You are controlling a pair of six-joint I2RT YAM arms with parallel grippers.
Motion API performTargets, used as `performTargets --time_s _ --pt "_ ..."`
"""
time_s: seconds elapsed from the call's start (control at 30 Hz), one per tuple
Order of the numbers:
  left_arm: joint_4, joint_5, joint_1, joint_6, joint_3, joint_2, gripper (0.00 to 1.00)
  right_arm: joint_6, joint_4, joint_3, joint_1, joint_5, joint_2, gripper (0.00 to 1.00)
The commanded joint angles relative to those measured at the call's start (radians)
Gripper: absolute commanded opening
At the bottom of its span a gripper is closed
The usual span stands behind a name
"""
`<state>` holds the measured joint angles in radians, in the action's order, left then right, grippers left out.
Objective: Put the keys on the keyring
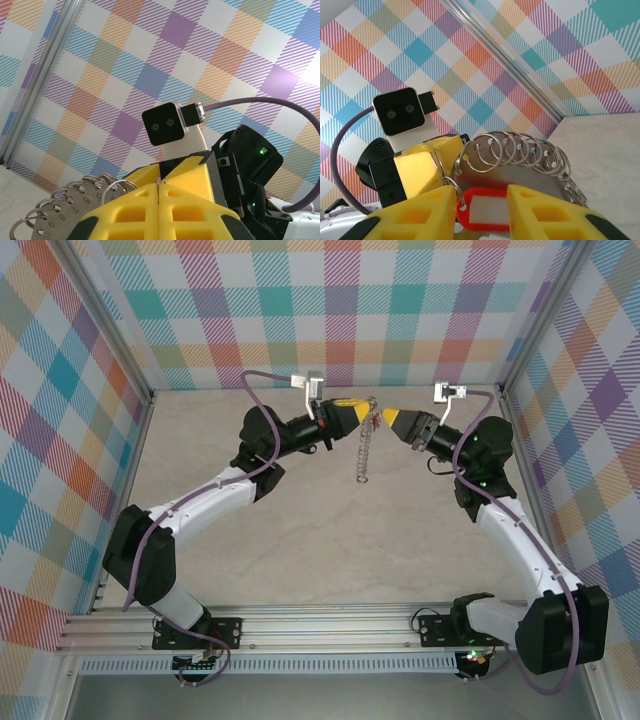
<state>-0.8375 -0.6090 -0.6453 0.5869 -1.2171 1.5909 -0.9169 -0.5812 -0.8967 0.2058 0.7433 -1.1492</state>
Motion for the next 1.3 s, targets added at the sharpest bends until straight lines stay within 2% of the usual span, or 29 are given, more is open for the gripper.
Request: performTargets --time_s 0.0,0.43,0.63,0.97,1.27 --pt "-0.097 -0.012 0.006 0.021 0.001 0.0 0.0 -0.026 -0.088 -0.001 -0.004 0.025 -0.005 0.31" --pt "-0.103 -0.011 0.007 0.031 -0.01 0.02 0.0 -0.035 -0.103 -0.008 0.009 0.044 -0.02 0.3" --pt "-0.101 -0.009 0.007 0.031 -0.013 0.025 0.0 -0.029 -0.093 -0.016 0.014 0.058 -0.022 0.23" --pt "-0.101 -0.002 0.007 0.032 -0.018 0.031 0.0 -0.025 -0.081 -0.01 0.018 0.066 -0.02 0.0" --pt "-0.104 0.006 0.007 0.037 -0.034 0.039 0.0 -0.02 -0.063 0.014 0.035 0.061 -0.013 0.0"
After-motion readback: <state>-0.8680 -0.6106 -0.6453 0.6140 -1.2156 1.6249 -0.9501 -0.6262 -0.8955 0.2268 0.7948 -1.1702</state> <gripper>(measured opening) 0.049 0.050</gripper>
